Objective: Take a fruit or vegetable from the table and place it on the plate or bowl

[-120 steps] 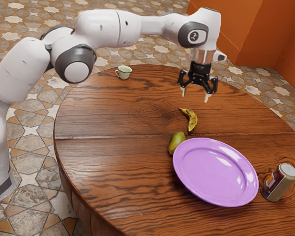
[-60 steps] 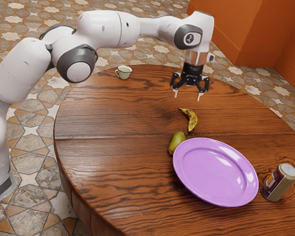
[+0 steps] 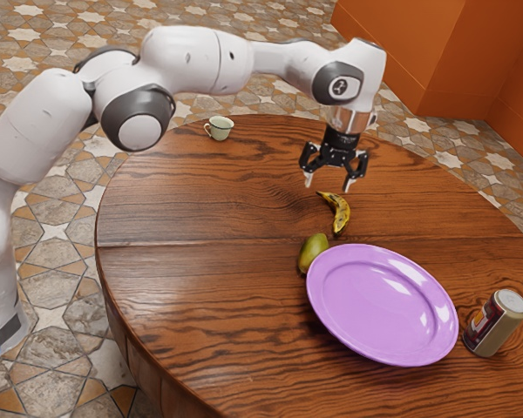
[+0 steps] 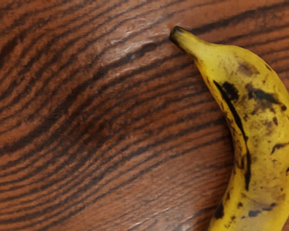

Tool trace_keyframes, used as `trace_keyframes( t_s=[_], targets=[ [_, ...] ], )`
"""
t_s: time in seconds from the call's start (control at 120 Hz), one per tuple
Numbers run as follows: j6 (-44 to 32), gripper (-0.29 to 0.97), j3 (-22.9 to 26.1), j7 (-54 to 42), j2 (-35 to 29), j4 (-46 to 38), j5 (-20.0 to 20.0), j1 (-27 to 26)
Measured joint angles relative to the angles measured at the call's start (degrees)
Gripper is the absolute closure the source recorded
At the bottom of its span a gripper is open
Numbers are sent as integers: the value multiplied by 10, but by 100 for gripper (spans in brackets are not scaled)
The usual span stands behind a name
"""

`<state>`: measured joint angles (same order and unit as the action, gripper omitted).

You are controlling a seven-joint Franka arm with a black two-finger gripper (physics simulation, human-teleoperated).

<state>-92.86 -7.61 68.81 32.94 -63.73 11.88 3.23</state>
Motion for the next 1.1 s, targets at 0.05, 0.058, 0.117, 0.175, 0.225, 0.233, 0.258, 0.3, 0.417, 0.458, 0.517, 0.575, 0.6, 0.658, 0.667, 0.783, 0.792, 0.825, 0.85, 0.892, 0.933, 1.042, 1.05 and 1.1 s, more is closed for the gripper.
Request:
trace_keyframes(
  t_s=[0.05, 0.058, 0.117, 0.175, 0.225, 0.233, 0.258, 0.3, 0.417, 0.458, 0.517, 0.575, 0.6, 0.658, 0.667, 0.783, 0.792, 0.825, 0.85, 0.892, 0.933, 1.042, 1.05, 1.1],
  targets=[
    [0, 0, 1, 5, 0, 0, -14, -1],
    [0, 0, 2, 5, 0, 0, -16, -1],
    [0, 0, 2, 8, 1, 0, -26, 0],
    [-1, 0, 1, 9, 3, 0, -32, 1],
    [-2, 0, 1, 10, 8, 1, -35, 3],
    [-2, 0, 1, 10, 9, 1, -35, 3],
    [-3, 0, 1, 11, 12, 2, -36, 2],
    [-4, 0, 2, 11, 17, 5, -38, 0],
    [-10, 0, 3, 13, 20, 8, -39, -15],
    [-15, 0, 4, 14, 20, 9, -40, -16],
    [-24, 0, 4, 13, 20, 9, -40, -16],
    [-34, 0, 4, 12, 21, 9, -40, -15],
    [-37, 0, 4, 12, 22, 9, -39, -15],
    [-43, 0, 7, 11, 28, 14, -39, -15],
    [-44, 0, 7, 10, 29, 14, -39, -15],
    [-56, 0, 15, 8, 41, 27, -39, -16],
    [-57, 0, 15, 8, 42, 27, -39, -16],
    [-61, 0, 15, 6, 42, 27, -40, -15],
    [-63, 0, 15, 6, 44, 28, -41, -14],
    [-66, 0, 15, 4, 48, 28, -42, -13],
    [-70, 0, 15, 2, 54, 28, -43, -11],
    [-81, 0, 16, -3, 65, 29, -44, -10],
    [-82, 0, 16, -4, 66, 29, -44, -10],
    [-87, 0, 17, -6, 71, 29, -45, -10]
  ],
)
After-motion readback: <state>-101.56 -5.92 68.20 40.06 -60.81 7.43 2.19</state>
